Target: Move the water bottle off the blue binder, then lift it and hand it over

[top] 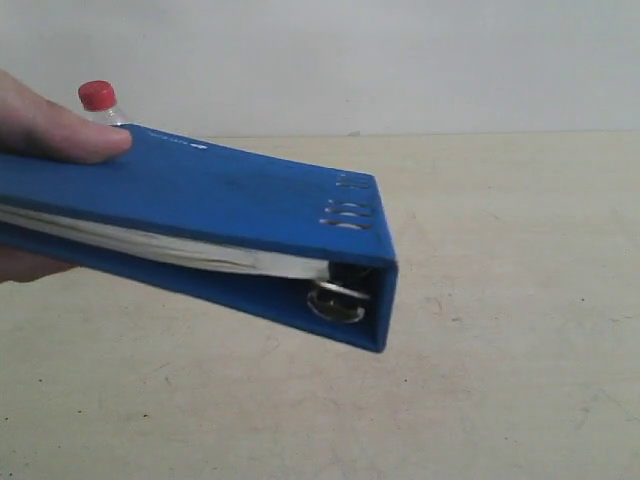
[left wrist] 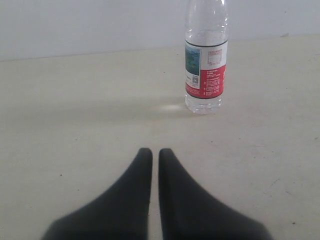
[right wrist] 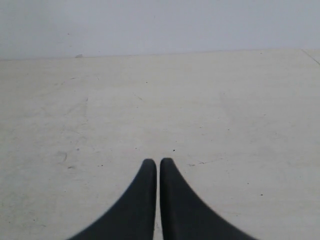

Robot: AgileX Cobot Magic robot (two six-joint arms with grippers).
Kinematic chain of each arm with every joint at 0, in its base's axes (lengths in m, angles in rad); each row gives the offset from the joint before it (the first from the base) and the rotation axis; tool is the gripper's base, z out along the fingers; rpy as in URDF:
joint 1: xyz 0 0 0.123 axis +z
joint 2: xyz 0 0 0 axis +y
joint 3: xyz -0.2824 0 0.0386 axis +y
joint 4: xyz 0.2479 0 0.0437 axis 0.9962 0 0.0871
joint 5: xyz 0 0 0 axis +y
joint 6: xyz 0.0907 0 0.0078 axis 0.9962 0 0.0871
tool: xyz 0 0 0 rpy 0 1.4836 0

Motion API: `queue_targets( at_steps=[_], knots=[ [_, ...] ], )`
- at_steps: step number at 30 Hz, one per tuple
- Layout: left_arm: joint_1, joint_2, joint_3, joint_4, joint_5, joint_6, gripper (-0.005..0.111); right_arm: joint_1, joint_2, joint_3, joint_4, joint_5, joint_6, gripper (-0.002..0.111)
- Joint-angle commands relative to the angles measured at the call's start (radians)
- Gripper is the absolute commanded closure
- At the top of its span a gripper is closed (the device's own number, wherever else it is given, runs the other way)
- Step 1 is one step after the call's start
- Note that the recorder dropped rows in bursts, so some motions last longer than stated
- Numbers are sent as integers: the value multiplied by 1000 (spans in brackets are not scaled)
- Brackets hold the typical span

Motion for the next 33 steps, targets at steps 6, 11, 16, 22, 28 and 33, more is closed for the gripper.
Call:
queue_targets(
  at_steps=[6, 11, 16, 22, 28, 33],
  knots=[
    [3, -3, -2, -12, -2, 5, 102, 1, -11, 0, -6, 45, -1, 108],
    [3, -3, -2, -12, -4, 5, 102, -1, -11, 0, -1, 38, -21, 108],
    [3, -3, -2, -12, -4, 5, 102, -1, -11, 0, 1, 38, -21, 108],
    [3, -3, -2, -12, -4, 5, 102, -1, -11, 0, 1, 38, -19, 108],
    [3, -3, -2, -12, -4, 5, 102, -1, -11, 0, 1, 38, -19, 108],
    [3, -3, -2, -12, -4, 5, 102, -1, -11, 0, 1, 38, -19, 108]
  ],
)
